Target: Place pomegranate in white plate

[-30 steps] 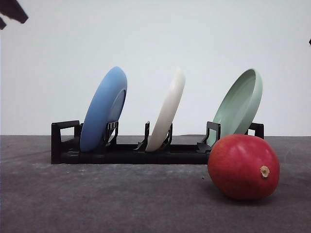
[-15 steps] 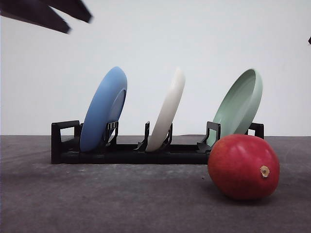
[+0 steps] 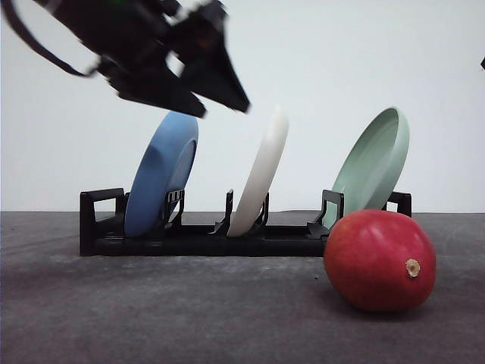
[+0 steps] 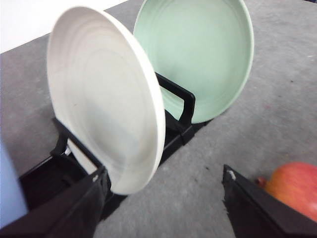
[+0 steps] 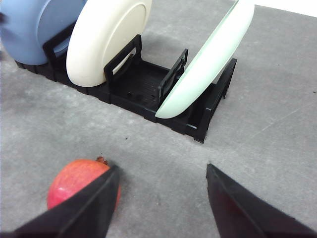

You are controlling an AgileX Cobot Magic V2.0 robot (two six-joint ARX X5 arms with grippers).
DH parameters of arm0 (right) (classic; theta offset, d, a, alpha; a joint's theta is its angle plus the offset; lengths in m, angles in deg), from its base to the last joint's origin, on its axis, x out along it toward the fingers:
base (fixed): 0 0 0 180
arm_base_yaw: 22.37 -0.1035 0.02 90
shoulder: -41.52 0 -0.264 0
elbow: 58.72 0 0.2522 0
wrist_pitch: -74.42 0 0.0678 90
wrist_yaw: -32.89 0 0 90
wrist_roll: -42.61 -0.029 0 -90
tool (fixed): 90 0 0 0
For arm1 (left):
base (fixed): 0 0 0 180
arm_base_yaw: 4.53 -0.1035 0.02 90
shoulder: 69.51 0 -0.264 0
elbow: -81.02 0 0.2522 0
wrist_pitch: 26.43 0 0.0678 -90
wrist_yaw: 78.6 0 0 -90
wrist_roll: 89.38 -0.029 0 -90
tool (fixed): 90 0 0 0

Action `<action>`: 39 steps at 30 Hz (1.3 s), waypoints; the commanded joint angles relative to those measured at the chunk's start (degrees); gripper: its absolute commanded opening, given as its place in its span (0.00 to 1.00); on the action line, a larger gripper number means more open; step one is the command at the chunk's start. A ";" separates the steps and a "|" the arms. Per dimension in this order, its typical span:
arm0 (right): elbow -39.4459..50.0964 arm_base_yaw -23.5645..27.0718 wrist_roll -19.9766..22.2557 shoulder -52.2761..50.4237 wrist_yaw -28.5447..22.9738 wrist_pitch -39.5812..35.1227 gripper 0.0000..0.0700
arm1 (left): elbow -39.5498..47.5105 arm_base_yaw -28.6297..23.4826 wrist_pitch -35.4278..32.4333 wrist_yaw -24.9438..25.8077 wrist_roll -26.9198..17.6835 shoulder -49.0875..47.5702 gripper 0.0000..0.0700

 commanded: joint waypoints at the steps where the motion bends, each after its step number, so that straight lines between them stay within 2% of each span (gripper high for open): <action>1: -0.76 -0.24 0.24 0.15 0.00 -0.57 0.51 | -1.95 1.04 -1.70 -0.90 0.27 2.70 0.61; 12: -0.76 -0.24 0.26 0.15 -0.02 -0.55 0.51 | -11.21 2.15 -4.47 -5.90 1.51 16.77 0.61; 21: -0.76 -0.24 0.28 0.15 0.00 -0.55 0.51 | -16.18 2.10 -5.69 -6.27 1.57 23.84 0.61; 23: -0.76 -0.24 0.26 0.15 0.00 -0.55 0.51 | -16.19 2.17 -5.64 -6.27 1.75 23.85 0.54; 26: -0.76 -0.24 0.28 0.15 -0.02 -0.55 0.51 | -16.19 2.19 -5.53 -6.28 2.24 23.53 0.36; 32: -0.76 -0.24 0.31 0.15 -0.02 -0.57 0.51 | -16.19 2.19 -5.00 -6.29 4.62 22.80 0.10; 35: -0.76 -0.24 0.31 0.15 -0.02 -0.57 0.51 | -16.19 2.19 -4.80 -6.29 5.84 22.43 0.03; 39: -0.76 -0.24 0.29 0.15 -0.02 -0.57 0.51 | -16.19 2.19 -4.82 -6.29 8.14 22.05 0.02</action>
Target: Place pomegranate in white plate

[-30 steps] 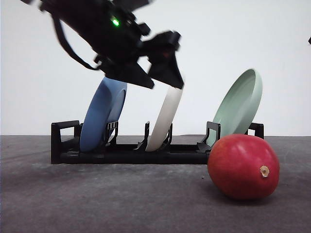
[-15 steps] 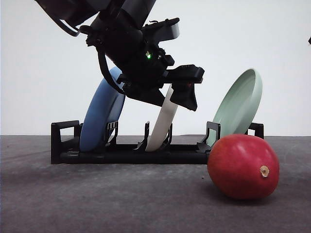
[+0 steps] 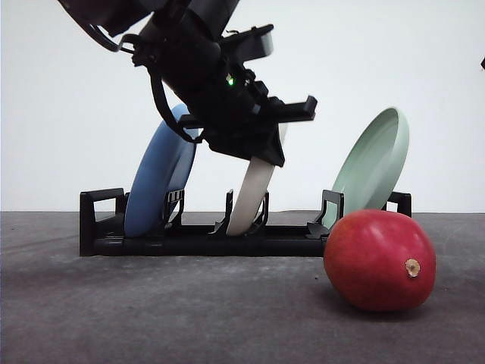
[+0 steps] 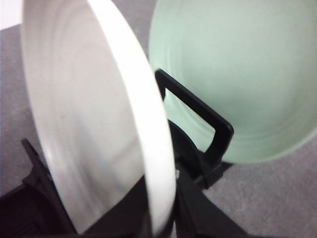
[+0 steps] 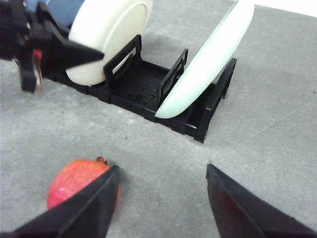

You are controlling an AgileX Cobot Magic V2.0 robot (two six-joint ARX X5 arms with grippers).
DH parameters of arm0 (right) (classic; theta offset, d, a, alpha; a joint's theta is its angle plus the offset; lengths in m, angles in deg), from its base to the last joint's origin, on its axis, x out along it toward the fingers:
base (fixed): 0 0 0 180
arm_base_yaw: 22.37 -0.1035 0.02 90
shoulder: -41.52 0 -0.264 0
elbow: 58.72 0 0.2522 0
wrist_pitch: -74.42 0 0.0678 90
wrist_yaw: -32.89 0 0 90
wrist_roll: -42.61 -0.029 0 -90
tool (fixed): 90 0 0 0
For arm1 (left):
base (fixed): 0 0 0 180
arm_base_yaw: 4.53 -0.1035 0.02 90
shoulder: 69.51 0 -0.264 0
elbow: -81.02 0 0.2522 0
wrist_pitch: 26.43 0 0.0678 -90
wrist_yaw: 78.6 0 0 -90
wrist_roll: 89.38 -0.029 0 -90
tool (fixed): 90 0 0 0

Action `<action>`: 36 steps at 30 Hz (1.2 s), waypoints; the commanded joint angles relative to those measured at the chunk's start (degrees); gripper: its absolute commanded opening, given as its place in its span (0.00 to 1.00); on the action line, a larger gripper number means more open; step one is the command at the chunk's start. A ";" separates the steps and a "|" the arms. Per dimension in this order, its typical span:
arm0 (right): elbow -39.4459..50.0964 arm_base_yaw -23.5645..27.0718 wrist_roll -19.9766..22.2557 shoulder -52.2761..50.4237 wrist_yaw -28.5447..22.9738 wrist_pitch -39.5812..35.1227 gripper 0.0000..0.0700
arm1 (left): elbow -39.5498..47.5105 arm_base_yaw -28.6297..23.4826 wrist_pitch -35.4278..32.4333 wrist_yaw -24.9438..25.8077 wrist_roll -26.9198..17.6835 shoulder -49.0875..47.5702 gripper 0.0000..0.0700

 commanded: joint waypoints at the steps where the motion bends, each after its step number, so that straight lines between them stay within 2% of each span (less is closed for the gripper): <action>1: -0.76 -0.24 0.28 0.15 -0.02 -0.57 0.51 | -1.40 0.66 -0.64 0.76 2.43 0.13 0.02; 10: -0.76 -0.24 0.28 0.15 0.00 -0.57 0.51 | -1.40 0.66 -0.67 0.78 7.10 -2.44 0.02; 17: -0.76 -0.24 0.26 0.15 0.00 -0.57 0.51 | -1.40 0.68 -0.45 0.82 7.54 -5.97 0.02; 20: -0.76 -0.24 0.26 0.15 0.00 -0.57 0.51 | -1.40 0.72 0.63 0.84 9.06 -7.97 0.02; 26: -0.76 -0.24 0.24 0.17 0.00 -0.57 0.51 | -1.40 1.00 5.28 1.29 11.64 -12.45 0.02; 36: -0.76 -0.24 0.24 0.17 0.00 -0.53 0.51 | -1.40 3.79 17.38 3.03 12.03 -22.23 0.02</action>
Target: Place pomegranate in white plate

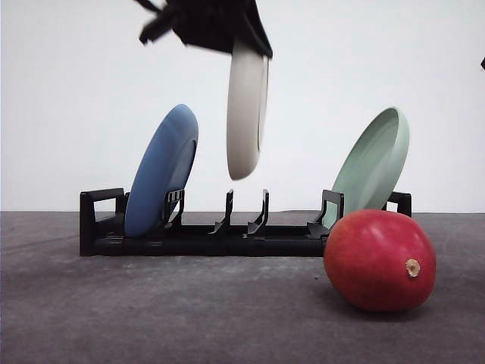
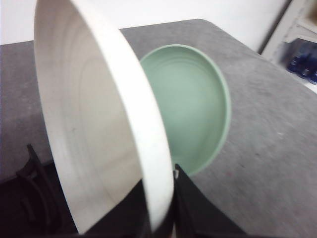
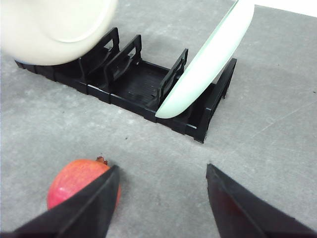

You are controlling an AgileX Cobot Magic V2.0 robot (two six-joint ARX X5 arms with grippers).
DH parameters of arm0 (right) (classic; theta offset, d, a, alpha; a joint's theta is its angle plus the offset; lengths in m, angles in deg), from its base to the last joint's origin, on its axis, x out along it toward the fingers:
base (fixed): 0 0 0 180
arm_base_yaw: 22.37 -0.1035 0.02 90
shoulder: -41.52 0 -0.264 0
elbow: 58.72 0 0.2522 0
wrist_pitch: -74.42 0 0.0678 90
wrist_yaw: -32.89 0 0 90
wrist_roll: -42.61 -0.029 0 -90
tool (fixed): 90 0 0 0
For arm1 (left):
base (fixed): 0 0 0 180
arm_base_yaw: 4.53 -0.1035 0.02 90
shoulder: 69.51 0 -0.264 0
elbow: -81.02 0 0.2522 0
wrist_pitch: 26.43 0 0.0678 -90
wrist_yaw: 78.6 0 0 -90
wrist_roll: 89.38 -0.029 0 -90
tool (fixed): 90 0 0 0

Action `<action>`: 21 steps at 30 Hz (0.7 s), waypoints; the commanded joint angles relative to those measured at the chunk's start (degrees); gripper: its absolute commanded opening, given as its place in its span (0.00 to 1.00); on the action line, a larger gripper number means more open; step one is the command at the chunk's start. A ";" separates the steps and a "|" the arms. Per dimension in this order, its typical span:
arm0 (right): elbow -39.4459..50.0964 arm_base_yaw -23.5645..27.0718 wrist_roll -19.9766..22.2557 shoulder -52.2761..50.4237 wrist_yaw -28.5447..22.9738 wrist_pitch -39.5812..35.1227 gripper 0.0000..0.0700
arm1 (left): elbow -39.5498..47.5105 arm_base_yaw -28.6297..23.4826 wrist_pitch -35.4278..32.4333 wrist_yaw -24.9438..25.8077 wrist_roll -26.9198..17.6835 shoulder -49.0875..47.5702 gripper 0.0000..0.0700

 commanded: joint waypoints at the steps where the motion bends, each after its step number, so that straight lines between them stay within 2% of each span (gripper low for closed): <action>1: -0.76 -0.24 0.24 0.17 0.00 -0.52 0.51 | -1.40 1.13 1.95 0.10 0.42 -1.42 0.02; 5: -0.76 -0.24 0.21 0.17 0.00 -0.51 0.51 | -0.46 2.78 7.58 -1.03 1.14 -5.84 0.02; 10: -0.76 -0.24 0.17 0.17 0.00 -0.51 0.51 | 6.92 5.70 7.81 -4.32 1.20 -12.45 0.02; 15: -0.76 -0.24 -0.24 0.17 0.00 -0.51 0.51 | 17.04 9.20 6.13 -5.41 0.88 -20.29 0.02; 18: -0.76 -0.24 -0.24 0.20 -0.02 -0.51 0.51 | 21.83 11.96 6.45 -7.27 -1.62 -24.01 0.02; 21: -0.76 -0.24 -0.24 0.20 -0.02 -0.54 0.51 | 23.76 14.51 10.38 -8.84 -6.30 -25.43 0.02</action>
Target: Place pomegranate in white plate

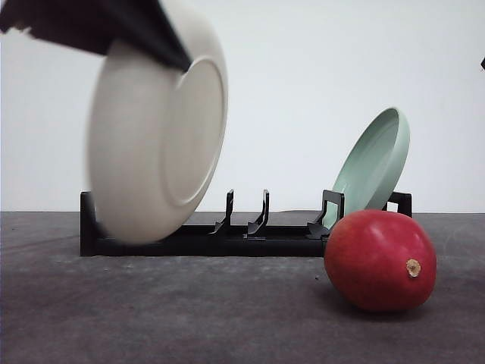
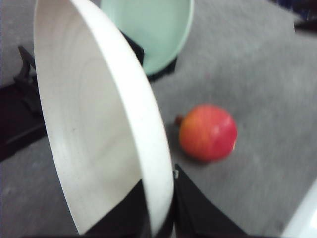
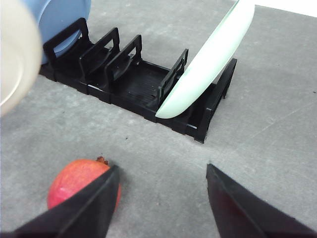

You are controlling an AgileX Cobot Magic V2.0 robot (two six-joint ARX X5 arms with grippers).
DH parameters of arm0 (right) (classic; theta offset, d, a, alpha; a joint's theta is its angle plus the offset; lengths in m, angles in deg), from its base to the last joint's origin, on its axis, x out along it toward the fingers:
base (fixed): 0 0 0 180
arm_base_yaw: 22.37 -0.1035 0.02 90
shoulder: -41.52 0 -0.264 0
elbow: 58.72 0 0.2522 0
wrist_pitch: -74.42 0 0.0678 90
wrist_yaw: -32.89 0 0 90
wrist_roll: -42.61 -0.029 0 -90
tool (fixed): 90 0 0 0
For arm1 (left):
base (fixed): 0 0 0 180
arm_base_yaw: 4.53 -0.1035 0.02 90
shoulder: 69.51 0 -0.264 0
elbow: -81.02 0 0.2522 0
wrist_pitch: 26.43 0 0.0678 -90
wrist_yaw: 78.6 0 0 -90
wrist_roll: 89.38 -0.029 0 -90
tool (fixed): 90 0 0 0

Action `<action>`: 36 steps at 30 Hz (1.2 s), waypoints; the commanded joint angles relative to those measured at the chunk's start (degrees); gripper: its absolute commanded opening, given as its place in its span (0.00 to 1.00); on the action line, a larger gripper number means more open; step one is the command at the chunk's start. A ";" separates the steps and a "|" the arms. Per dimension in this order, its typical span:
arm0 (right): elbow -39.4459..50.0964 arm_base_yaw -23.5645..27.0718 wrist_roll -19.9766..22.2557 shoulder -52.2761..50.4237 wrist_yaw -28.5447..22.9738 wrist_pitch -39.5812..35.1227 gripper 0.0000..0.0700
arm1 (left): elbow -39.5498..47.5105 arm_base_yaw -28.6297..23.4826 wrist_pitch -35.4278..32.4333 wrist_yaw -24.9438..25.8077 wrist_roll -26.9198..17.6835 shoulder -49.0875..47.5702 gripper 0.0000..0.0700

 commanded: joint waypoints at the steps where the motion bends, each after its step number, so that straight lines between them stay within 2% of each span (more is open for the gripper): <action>1: -0.76 -0.24 -0.21 0.20 -0.02 -0.55 0.51 | -0.24 1.74 1.94 -1.47 -6.07 0.55 0.02; 5: -0.76 -0.24 -0.21 0.20 0.00 -0.55 0.51 | -0.24 4.25 6.41 -3.73 -14.39 2.41 0.01; 11: -0.76 -0.24 -0.21 0.21 0.00 -0.57 0.51 | -0.26 7.10 6.49 -7.10 -27.63 8.44 0.01; 18: -0.74 -0.24 -0.21 0.20 0.00 -0.57 0.51 | -0.39 9.60 3.93 -13.53 -38.75 17.92 0.01; 23: -0.74 -0.24 -0.19 0.20 0.00 -0.57 0.51 | -0.93 10.61 2.71 -14.85 -45.76 23.65 0.01; 26: -0.74 -0.24 -0.19 0.20 0.00 -0.57 0.51 | -1.11 10.95 2.63 -14.91 -48.03 26.14 0.01; 33: -0.74 -0.24 -0.19 0.20 0.00 -0.57 0.51 | -1.11 11.09 2.77 -14.89 -48.27 28.48 0.06; 36: -0.74 -0.24 -0.19 0.20 0.00 -0.57 0.51 | -1.11 11.09 2.76 -14.89 -47.97 28.48 0.19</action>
